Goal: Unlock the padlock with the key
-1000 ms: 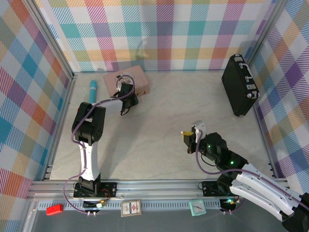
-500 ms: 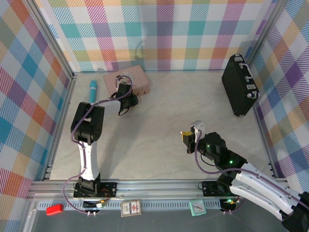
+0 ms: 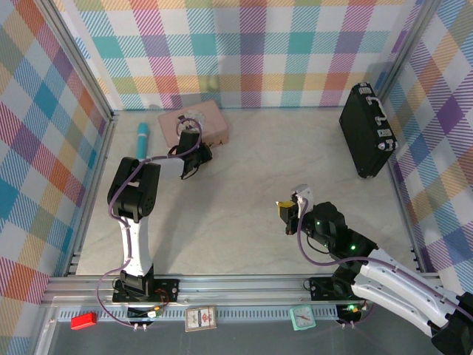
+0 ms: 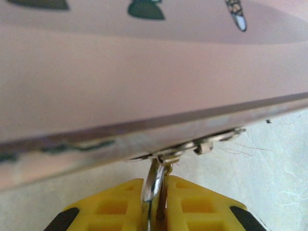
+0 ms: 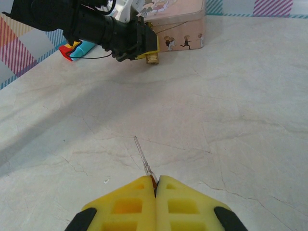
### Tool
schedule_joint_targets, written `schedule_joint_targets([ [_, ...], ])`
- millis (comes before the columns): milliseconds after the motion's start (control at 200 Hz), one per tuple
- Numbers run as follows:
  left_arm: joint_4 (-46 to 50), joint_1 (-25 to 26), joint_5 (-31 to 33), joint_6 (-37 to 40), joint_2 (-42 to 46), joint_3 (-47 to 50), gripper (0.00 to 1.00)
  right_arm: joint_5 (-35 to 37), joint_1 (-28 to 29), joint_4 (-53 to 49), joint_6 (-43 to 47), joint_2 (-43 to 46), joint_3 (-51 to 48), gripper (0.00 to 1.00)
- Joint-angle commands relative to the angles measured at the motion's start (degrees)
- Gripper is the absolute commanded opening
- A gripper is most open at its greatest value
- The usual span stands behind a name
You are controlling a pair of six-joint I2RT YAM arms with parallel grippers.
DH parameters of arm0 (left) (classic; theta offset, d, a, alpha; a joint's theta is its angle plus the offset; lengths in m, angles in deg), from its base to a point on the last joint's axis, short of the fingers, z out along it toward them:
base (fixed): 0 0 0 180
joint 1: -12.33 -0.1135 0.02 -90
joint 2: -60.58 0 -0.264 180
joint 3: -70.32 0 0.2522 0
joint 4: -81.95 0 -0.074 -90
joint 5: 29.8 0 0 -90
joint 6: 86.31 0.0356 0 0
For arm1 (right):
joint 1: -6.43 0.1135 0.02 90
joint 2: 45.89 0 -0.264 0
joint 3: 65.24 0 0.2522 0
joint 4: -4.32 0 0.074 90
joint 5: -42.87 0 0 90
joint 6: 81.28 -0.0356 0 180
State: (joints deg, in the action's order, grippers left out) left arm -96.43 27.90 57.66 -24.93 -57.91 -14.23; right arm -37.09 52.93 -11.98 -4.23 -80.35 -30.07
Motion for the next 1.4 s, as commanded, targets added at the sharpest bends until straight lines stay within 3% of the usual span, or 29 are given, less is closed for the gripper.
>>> schedule_joint_targets([
  [0,0.64,-0.39,-0.26,-2.84,4.11,3.40,0.11,0.63,-0.20,1.45,-1.94,-0.64,0.00,0.00],
  [455,-0.43,2.73,-10.61,-16.33,14.93,16.37,0.04,-7.75,-1.58,1.55,-29.83,-7.96,0.93,0.00],
  [630,-2.74,5.35,-11.79,-22.34,19.57,22.88,0.03,-11.73,-1.59,7.01,-42.77,-16.55,-0.18,0.00],
  [770,-1.84,8.19,-10.66,-26.42,23.07,25.52,0.00,-15.75,-1.59,16.92,-50.30,-24.87,-1.95,0.00],
  [925,0.38,11.67,-8.09,-29.43,26.77,27.43,0.00,-18.19,-1.59,22.50,-53.55,-30.94,-1.88,0.00],
  [1105,-1.92,14.68,-6.75,-33.31,31.23,31.09,0.00,-19.43,-1.62,22.76,-54.05,-31.48,-1.26,0.00],
  [1395,-14.05,20.37,-6.59,-39.25,33.38,37.59,0.00,-26.92,-2.84,26.45,-58.06,-32.79,-2.57,0.00],
])
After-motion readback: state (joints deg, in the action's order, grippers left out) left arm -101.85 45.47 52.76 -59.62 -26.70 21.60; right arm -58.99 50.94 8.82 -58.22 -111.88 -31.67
